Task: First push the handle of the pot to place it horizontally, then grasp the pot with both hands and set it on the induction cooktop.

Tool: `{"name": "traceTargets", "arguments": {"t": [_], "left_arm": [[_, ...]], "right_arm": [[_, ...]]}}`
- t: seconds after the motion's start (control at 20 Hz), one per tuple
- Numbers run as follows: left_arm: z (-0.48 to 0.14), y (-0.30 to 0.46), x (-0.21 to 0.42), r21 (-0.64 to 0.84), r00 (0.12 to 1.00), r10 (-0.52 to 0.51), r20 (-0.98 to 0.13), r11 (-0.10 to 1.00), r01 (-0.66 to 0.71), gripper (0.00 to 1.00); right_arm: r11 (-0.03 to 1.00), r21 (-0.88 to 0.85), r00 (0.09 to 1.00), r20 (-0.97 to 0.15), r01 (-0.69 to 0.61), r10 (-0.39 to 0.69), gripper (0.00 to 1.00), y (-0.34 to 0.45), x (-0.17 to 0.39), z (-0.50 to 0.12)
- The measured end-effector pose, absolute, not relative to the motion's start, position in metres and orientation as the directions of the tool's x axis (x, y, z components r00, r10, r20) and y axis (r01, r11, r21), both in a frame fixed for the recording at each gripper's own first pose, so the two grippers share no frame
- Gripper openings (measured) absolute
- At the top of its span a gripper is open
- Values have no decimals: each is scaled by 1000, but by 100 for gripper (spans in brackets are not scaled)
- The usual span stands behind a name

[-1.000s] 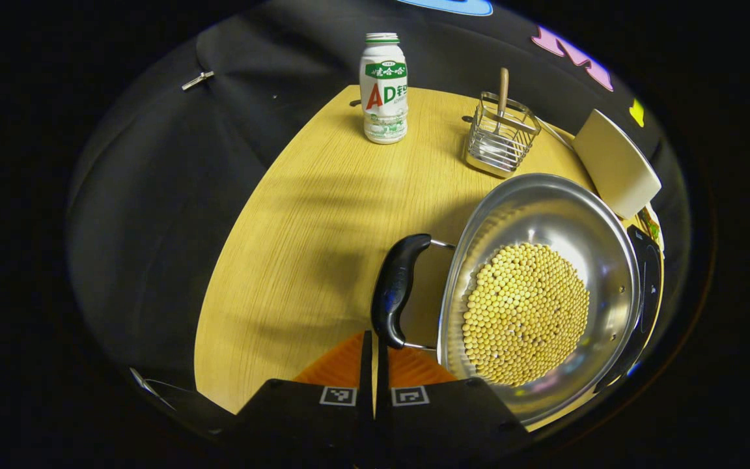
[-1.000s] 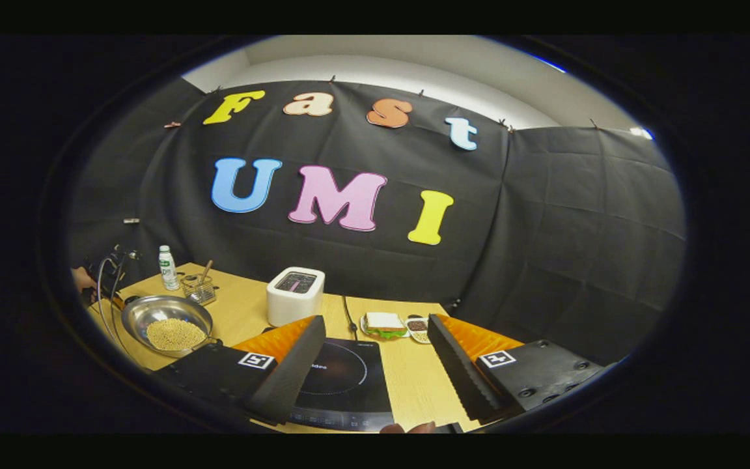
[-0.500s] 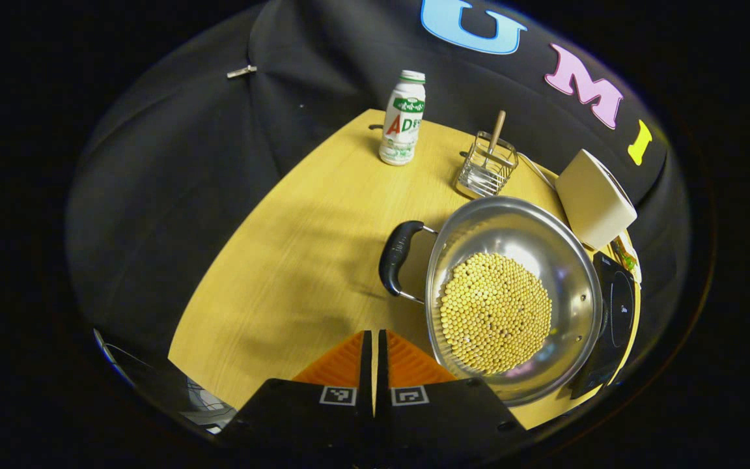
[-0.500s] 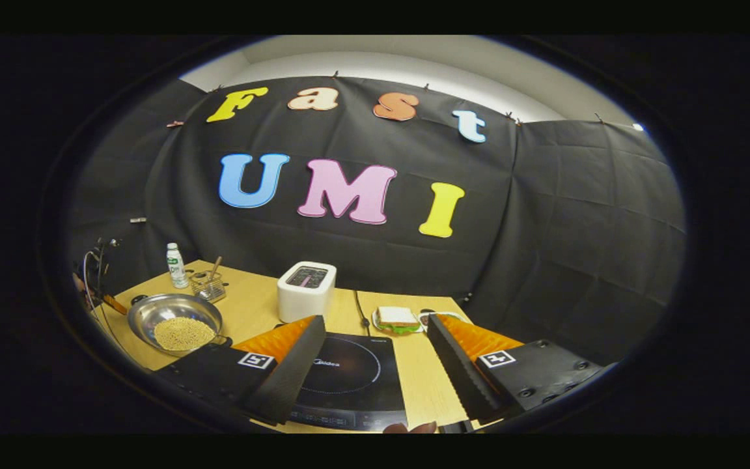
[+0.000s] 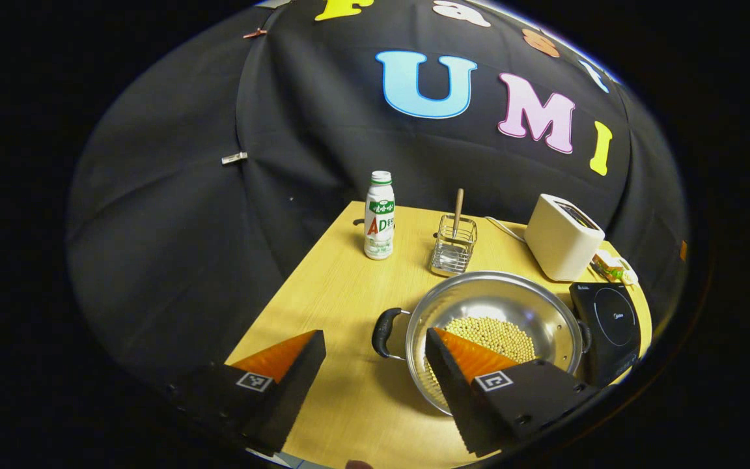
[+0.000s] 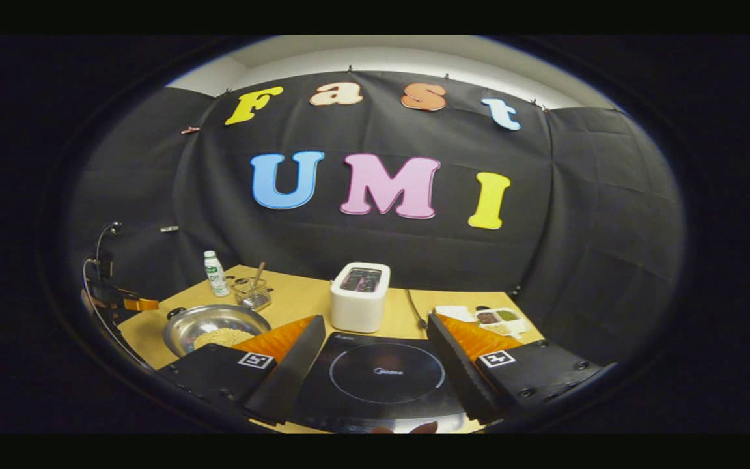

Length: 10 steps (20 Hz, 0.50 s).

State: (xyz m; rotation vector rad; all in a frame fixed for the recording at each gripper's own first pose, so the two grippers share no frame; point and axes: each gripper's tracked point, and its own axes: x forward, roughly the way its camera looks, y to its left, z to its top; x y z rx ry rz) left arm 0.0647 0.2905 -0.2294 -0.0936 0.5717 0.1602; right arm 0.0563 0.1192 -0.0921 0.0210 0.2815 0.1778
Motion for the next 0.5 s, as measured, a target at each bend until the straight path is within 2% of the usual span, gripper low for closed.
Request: {"name": "traceTargets", "arguments": {"t": [0.25, 0.5], "left_arm": [[-248, 272, 82, -24, 824, 37, -566, 998, -61, 97], [-277, 270, 104, -80, 805, -46, -591, 997, -2, 97]], "right_arm": [[960, 121, 874, -397, -252, 280, 98, 185, 67, -140], [949, 191, 800, -512, -249, 313, 98, 222, 70, -186]]}}
